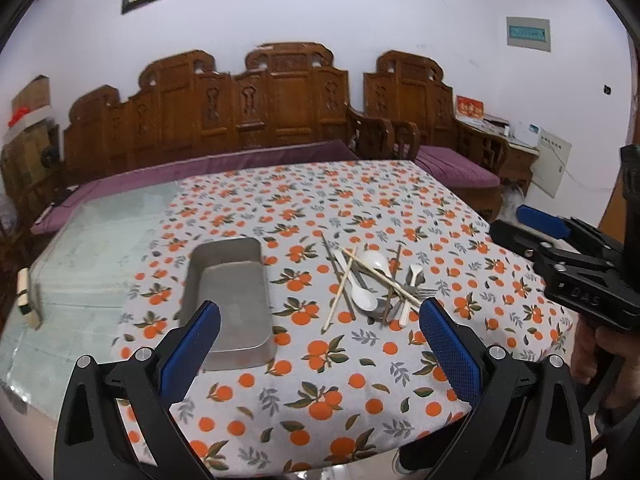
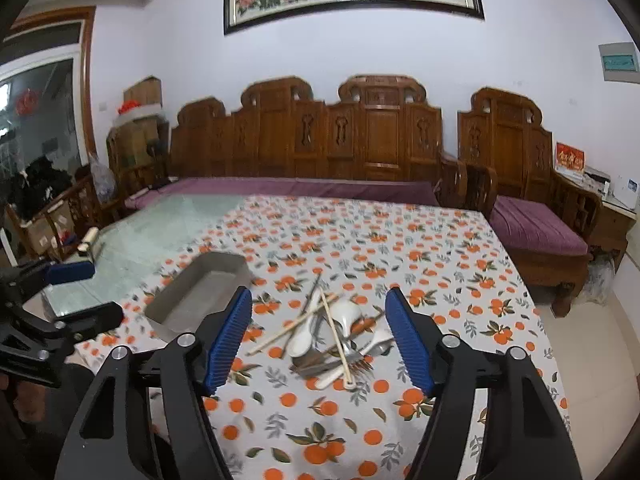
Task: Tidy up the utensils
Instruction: 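Lower the right gripper onto the utensil pile and grasp a wooden chopstick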
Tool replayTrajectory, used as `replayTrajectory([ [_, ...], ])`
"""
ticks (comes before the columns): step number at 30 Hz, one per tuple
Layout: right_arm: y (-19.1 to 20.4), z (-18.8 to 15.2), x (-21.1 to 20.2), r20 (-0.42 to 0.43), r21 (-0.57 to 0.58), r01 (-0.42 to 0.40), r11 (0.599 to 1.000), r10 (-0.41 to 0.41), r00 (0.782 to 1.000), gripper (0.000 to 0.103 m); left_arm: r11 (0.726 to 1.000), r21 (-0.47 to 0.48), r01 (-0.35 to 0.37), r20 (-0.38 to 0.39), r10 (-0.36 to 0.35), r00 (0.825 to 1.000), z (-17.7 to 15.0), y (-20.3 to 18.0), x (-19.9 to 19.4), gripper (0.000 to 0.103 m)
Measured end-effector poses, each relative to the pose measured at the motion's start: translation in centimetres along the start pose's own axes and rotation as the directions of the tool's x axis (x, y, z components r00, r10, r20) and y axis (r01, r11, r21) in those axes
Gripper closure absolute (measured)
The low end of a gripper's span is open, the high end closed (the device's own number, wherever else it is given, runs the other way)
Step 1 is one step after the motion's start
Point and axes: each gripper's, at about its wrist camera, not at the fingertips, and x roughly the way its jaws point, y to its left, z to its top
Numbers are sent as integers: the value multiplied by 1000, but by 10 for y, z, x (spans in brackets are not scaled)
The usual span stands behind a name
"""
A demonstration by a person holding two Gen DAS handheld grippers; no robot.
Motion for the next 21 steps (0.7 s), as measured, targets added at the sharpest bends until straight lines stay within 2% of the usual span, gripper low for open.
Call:
replayTrajectory([
  [2, -7, -6, 17, -32, 3, -4, 1000, 4, 999, 38, 1000, 18, 17, -23, -16, 1000, -1, -1, 16, 9],
  [5, -18, -18, 46, -94, 9, -13, 1000, 13, 996, 48, 998, 18, 56, -76, -54, 996, -4, -2, 42, 16],
  [6, -23, -24, 58, -120, 16, -24, 1000, 26, 992, 54, 998, 20, 58, -90, -56, 994, -6, -1, 49, 19],
  [8, -28, -32, 76, -160, 23, -44, 999, 47, 986, 58, 998, 32, 61, -114, -57, 992, -10, -2, 64, 22],
  [11, -33, -44, 104, -199, 22, -74, 997, 77, 977, 69, 998, 43, 55, -141, -48, 989, -17, -2, 80, 25],
  [17, -38, -59, 154, -273, 18, -127, 992, 127, 954, 72, 997, 50, 66, -186, -55, 981, -22, -1, 101, 27],
  [18, -38, -62, 164, -286, 13, -143, 990, 140, 948, 76, 997, 50, 65, -192, -54, 980, -22, 0, 104, 29],
  [21, -36, -67, 182, -320, -5, -146, 989, 137, 937, 77, 997, 50, 61, -214, -49, 976, -23, 2, 113, 30],
])
